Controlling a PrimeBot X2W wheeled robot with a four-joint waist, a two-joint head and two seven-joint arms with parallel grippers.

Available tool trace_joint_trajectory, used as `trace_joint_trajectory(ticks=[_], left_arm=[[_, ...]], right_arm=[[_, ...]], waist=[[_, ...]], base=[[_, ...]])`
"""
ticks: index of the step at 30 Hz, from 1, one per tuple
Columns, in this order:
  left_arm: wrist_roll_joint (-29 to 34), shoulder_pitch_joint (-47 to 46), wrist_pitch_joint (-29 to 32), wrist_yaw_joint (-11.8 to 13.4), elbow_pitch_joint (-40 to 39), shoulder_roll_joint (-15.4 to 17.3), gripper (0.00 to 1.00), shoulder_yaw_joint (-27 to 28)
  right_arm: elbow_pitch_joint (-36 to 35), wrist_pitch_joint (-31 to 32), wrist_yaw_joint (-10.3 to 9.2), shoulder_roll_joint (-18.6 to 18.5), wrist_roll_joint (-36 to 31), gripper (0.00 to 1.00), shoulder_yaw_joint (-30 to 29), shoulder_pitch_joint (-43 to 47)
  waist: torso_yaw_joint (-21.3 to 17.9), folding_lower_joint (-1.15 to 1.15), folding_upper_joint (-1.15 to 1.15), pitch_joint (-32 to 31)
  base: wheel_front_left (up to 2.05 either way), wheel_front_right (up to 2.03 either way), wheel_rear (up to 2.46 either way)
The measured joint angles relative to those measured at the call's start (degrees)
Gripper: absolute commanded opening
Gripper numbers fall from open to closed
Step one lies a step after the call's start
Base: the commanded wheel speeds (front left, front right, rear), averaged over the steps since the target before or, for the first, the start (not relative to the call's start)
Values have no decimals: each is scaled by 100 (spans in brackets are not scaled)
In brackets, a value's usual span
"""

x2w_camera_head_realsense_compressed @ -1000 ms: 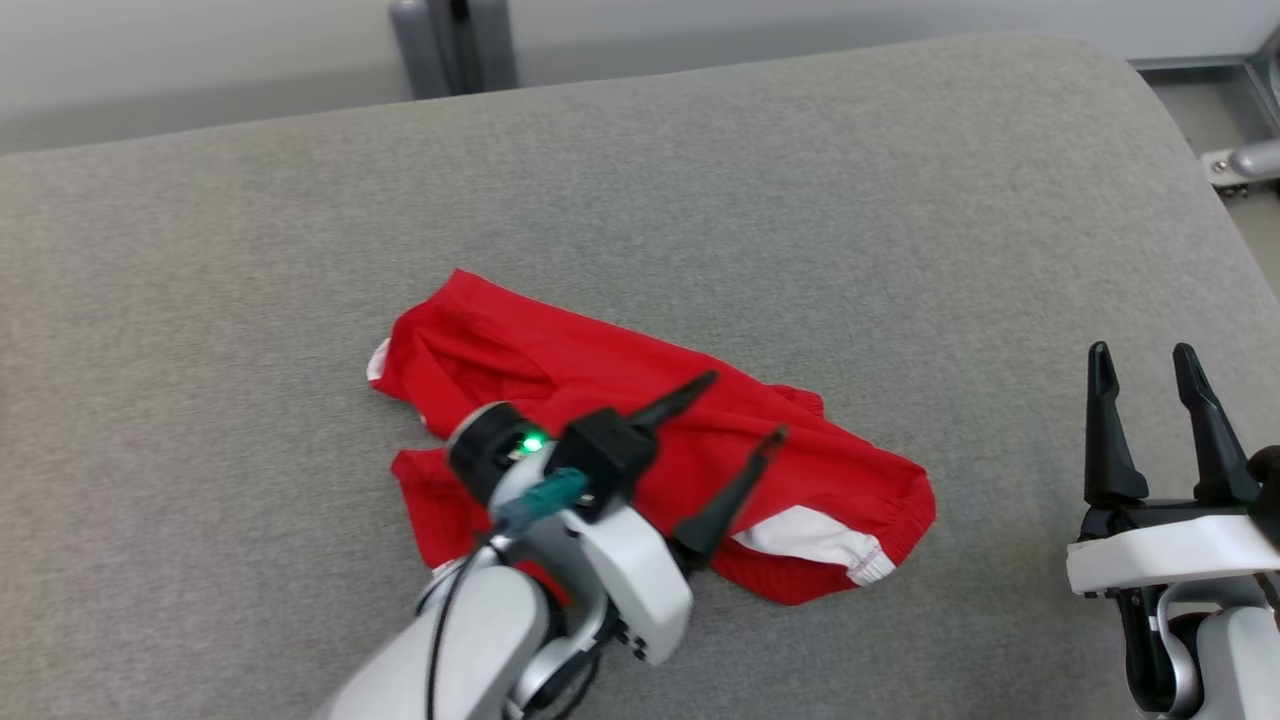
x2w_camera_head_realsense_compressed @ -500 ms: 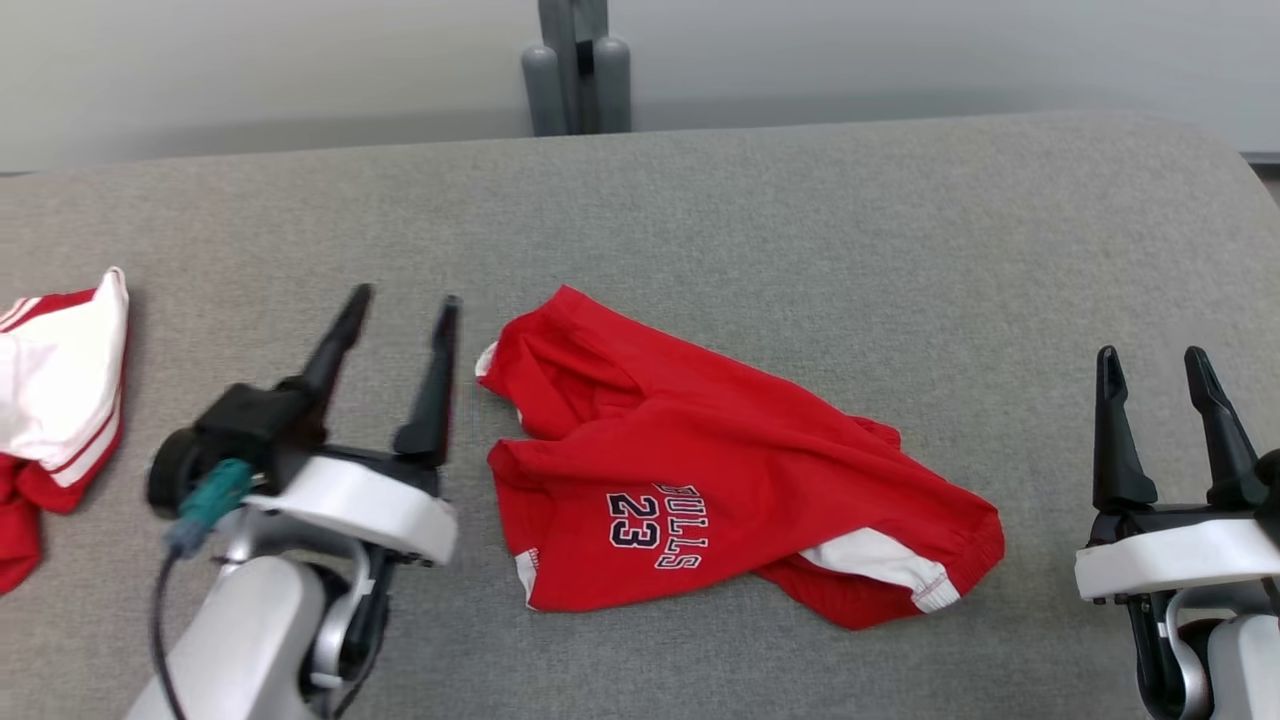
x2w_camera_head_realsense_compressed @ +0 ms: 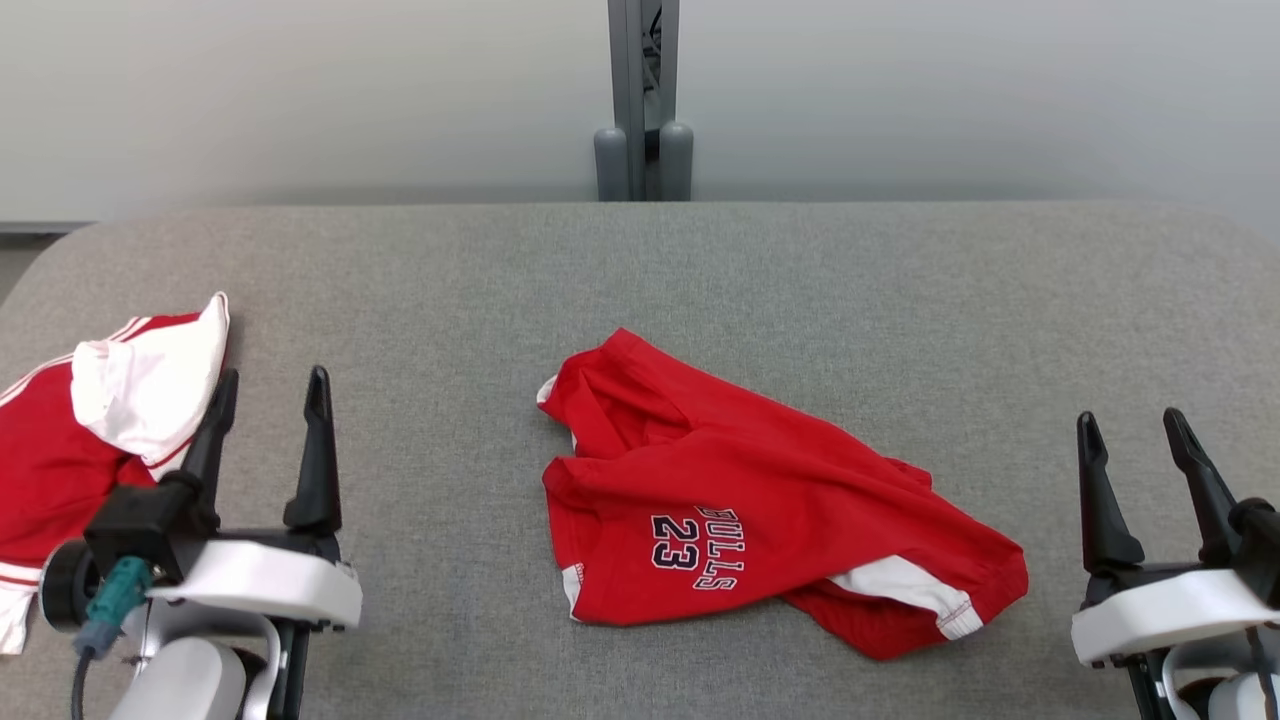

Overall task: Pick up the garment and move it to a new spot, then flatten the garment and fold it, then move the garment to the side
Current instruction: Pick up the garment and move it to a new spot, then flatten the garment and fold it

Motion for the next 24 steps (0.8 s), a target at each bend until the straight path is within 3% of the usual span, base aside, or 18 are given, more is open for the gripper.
trace_joint_trajectory(ticks=[11,24], left_arm=[[107,499,83,79,-93,47,100,-218],[79,666,191,275,-198,81,100,-191]], right_arm=[[-232,220,0,-2,29,100,16,540],[-378,319,0,-3,89,100,13,677]], waist=[[-106,0,0,-453],[-237,0,0,-542]], base=[[0,0,0],[0,0,0]])
